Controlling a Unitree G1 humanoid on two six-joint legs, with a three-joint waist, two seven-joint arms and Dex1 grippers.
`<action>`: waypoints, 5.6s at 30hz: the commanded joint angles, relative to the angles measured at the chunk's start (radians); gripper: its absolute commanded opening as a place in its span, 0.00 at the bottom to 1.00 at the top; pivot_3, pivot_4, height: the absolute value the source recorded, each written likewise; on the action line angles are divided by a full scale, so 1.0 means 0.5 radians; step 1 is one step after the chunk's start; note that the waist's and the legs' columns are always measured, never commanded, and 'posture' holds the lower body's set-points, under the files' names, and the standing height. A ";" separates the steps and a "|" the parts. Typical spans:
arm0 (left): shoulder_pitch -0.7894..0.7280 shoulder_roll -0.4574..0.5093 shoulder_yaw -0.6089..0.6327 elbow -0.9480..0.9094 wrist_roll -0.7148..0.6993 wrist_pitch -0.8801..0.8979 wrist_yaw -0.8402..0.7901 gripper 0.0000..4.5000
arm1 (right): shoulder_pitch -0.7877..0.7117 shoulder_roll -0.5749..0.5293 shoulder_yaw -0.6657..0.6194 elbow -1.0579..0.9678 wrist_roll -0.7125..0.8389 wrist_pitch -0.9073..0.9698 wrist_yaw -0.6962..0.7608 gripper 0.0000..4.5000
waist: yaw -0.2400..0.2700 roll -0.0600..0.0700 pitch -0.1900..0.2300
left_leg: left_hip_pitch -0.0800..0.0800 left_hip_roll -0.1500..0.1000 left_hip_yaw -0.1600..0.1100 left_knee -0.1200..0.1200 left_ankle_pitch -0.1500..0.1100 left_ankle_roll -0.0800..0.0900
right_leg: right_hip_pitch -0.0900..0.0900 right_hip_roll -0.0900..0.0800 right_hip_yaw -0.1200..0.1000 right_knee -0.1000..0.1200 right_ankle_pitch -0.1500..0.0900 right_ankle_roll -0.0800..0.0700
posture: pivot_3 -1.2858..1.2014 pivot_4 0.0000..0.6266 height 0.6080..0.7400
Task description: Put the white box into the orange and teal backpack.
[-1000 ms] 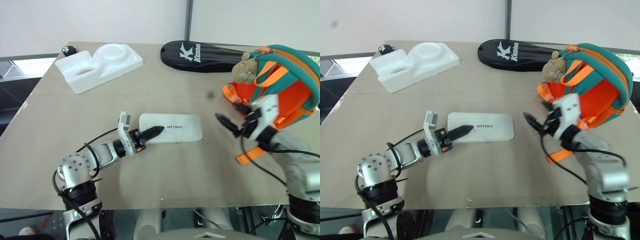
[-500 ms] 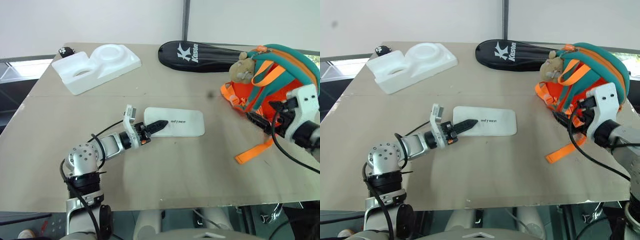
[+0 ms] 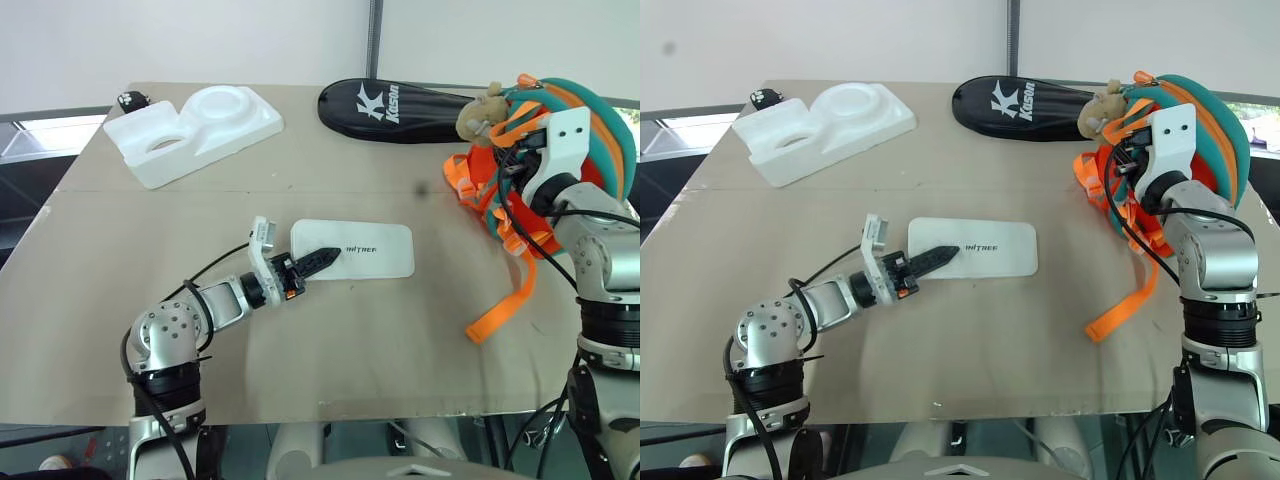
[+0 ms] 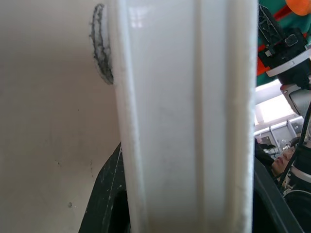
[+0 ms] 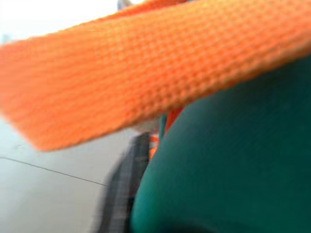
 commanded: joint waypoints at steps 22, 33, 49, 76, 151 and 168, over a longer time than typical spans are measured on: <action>-0.086 0.681 0.644 -0.435 -0.227 -0.576 -0.197 0.24 | -0.027 -0.042 0.281 -0.614 0.848 0.106 0.997 0.01 | 0.007 0.000 0.004 | -0.030 0.001 -0.007 0.001 0.000 -0.001 | -0.020 -0.005 -0.014 -0.009 0.000 0.000 | 0.52 0.24 1.00; 0.147 1.078 0.962 -0.324 -0.978 -0.424 -0.520 0.24 | 0.081 -0.185 0.220 -0.579 0.850 0.098 1.145 0.01 | 0.006 0.000 0.004 | -0.019 0.005 -0.009 0.013 0.000 0.000 | -0.011 -0.001 -0.016 0.001 -0.004 -0.007 | 0.52 0.24 1.00; 0.412 1.247 0.754 -0.439 -0.414 -0.611 -1.236 0.24 | 0.036 -0.327 0.122 -0.339 0.875 0.157 1.171 0.01 | 0.009 0.000 0.004 | -0.019 0.004 -0.008 0.013 0.000 0.000 | -0.011 -0.002 -0.015 0.001 -0.005 -0.009 | 0.52 0.24 1.00; -0.570 1.130 -0.249 -0.143 0.998 -1.676 -1.418 0.24 | 0.047 -0.406 0.168 -0.791 1.298 0.390 1.451 0.01 | 0.050 0.000 0.005 | -0.025 0.004 -0.008 0.017 0.000 0.000 | -0.011 0.000 -0.015 0.000 0.000 0.000 | 0.52 0.24 1.00; 0.084 0.920 0.146 0.275 -0.028 -0.390 -0.489 0.00 | -0.053 0.370 -0.558 -0.279 0.864 0.004 -0.336 0.00 | 0.004 0.002 0.004 | -0.023 0.004 -0.012 0.019 0.000 0.000 | -0.011 0.000 -0.016 0.007 0.000 0.000 | 0.52 0.24 1.00; -0.297 0.362 -0.468 0.373 1.071 -1.609 -0.591 0.08 | 0.237 0.038 -0.061 -0.380 0.333 -0.424 0.175 0.33 | 0.044 0.002 0.003 | -0.024 0.001 -0.011 0.022 0.000 0.001 | -0.008 -0.001 -0.016 0.004 0.001 0.001 | 0.52 0.24 1.00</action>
